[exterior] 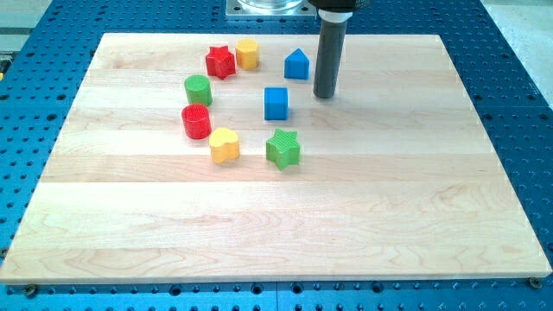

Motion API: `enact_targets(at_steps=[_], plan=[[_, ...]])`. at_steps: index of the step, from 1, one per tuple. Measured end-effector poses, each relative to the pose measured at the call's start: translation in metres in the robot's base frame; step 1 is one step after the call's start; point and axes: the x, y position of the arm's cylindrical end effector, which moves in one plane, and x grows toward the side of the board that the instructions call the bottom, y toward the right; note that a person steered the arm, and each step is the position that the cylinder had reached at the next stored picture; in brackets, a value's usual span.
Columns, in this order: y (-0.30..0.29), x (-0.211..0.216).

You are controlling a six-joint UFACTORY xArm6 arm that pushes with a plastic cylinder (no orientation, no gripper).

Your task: Push the blue cube to the top left of the green star

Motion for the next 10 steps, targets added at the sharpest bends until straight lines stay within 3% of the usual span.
enact_targets(at_steps=[1, 4, 6, 8, 10], plan=[[-0.017, -0.019], [-0.061, -0.017], [-0.059, 0.042], [-0.012, 0.025], [-0.016, 0.083]])
